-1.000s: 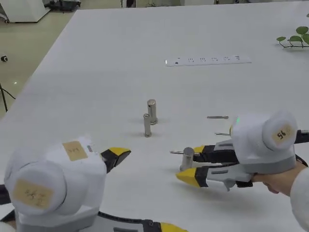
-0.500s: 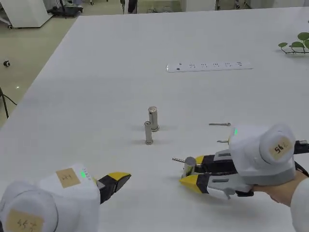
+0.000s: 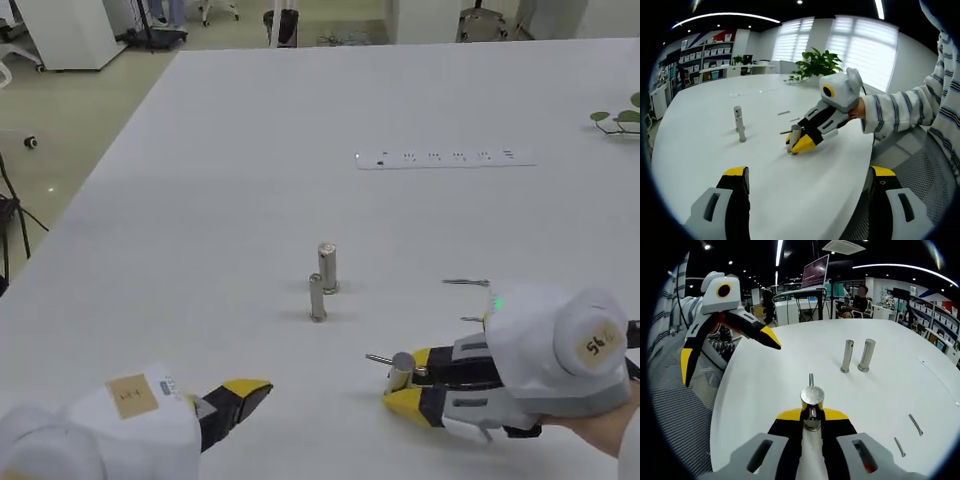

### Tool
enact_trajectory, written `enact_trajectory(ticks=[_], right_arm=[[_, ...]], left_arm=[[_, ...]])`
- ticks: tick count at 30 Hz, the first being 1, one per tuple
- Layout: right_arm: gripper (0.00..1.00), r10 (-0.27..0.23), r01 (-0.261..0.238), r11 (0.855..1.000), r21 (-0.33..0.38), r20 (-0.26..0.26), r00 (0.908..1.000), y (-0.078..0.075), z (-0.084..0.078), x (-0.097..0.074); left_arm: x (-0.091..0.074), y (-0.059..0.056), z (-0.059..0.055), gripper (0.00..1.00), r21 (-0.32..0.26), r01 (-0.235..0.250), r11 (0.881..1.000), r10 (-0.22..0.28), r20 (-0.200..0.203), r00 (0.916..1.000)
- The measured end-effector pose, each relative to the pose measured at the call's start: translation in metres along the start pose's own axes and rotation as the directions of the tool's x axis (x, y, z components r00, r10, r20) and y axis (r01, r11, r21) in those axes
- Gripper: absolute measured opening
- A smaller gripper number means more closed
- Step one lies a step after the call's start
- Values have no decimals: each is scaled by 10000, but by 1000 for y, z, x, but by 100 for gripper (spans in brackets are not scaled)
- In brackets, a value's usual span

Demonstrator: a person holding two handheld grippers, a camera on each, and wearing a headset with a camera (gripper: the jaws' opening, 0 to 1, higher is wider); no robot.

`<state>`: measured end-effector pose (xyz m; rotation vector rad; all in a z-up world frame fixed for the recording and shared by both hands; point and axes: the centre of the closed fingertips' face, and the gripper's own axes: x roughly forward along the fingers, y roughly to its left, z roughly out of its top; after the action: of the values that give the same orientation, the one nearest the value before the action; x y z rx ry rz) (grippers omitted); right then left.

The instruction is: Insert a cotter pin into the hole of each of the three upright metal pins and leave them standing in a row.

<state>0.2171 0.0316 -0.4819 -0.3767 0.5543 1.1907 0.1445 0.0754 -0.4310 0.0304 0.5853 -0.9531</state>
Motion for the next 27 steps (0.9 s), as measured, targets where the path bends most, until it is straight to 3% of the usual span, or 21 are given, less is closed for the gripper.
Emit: enact_trajectory(ticks=[5, 19, 27], right_arm=[[8, 215, -220, 9991, -363, -149, 9997, 2, 5, 5], [8, 752, -713, 9948, -732, 524, 9958, 14, 49, 34], [8, 1047, -994, 9902, -984, 502, 9932, 25, 61, 54]], left_arm=[[-6, 10, 4, 99, -79, -367, 9993, 368, 181, 9992], [-18, 19, 6, 99, 79, -745, 9972, 743, 256, 9969], [-30, 37, 9, 99, -96, -1378, 9904, 1381, 397, 9896]])
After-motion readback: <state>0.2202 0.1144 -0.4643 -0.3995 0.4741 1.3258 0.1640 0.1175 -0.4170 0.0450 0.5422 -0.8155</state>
